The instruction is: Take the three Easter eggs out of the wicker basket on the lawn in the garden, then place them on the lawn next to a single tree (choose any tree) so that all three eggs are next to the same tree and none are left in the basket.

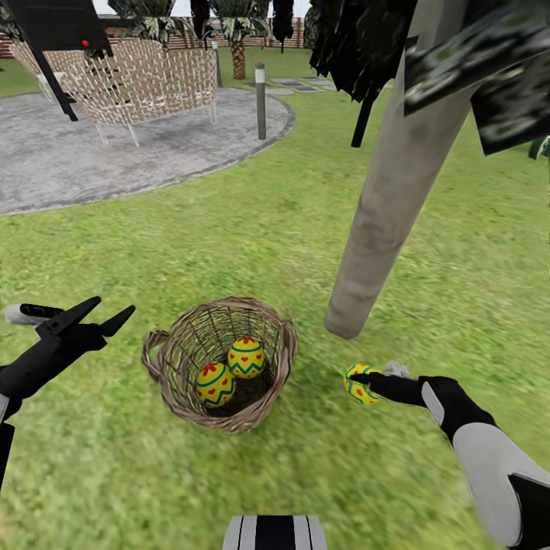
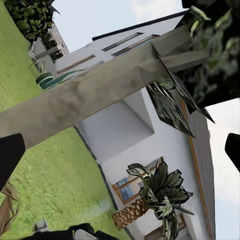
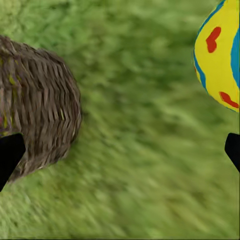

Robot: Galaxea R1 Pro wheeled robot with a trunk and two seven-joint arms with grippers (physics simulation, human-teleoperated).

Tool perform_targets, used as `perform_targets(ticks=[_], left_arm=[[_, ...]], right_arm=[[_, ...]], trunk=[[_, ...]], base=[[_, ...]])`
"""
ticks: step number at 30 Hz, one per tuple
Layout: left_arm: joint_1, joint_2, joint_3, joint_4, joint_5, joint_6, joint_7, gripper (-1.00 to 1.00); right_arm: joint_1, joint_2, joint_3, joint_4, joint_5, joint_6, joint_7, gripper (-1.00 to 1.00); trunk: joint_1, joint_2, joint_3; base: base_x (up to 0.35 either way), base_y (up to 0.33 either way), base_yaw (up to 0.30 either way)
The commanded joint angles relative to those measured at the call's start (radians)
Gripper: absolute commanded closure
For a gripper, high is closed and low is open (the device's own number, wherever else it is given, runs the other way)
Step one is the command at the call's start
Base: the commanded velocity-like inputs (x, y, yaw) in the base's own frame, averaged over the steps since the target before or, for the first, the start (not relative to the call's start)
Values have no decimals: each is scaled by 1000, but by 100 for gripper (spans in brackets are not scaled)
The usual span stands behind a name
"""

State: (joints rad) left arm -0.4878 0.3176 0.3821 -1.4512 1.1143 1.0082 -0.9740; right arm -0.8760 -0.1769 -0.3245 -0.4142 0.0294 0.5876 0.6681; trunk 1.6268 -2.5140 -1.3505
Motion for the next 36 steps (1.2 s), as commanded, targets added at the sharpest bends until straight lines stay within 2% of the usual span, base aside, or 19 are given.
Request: perform_targets(ticks=[1,2,5,8,10,16,19,24,29,36], left_arm=[[0,0,0,0,-1,0,0,-100],[0,0,0,0,-1,0,0,-100],[0,0,0,0,-2,-1,0,-100],[0,0,0,0,-2,-2,0,-100],[0,0,0,0,-2,-2,0,-100],[0,1,1,0,-2,-1,0,-100],[1,1,7,7,-3,-6,-3,-100],[7,6,1,35,1,-6,-5,-100],[8,6,1,63,1,-6,-6,-100],[9,6,0,72,2,-7,-8,-100]], right_arm=[[3,-18,-5,0,0,0,74,-100],[7,-33,-21,0,0,-1,156,-100],[11,-69,-87,0,0,-2,326,-100],[11,-84,-133,0,0,-2,437,-100],[11,-90,-143,0,0,-2,500,-100],[11,-90,-162,0,0,1,521,-100],[8,-80,-167,-6,5,0,515,-100],[7,-109,-175,-9,-10,10,540,-100],[7,-108,-174,-11,-9,11,541,-100],[6,-105,-173,-11,-8,12,538,-100]], trunk=[[0,0,4],[-1,1,8],[-2,1,19],[-4,2,31],[-4,2,39],[-7,4,62],[-8,4,70],[-9,5,81],[-12,6,101],[-12,6,101]], base=[[0,0,0],[0,0,0],[0,0,0],[0,0,0],[0,0,0],[0,0,0],[0,0,0],[0,0,0],[0,0,0],[0,0,0]])
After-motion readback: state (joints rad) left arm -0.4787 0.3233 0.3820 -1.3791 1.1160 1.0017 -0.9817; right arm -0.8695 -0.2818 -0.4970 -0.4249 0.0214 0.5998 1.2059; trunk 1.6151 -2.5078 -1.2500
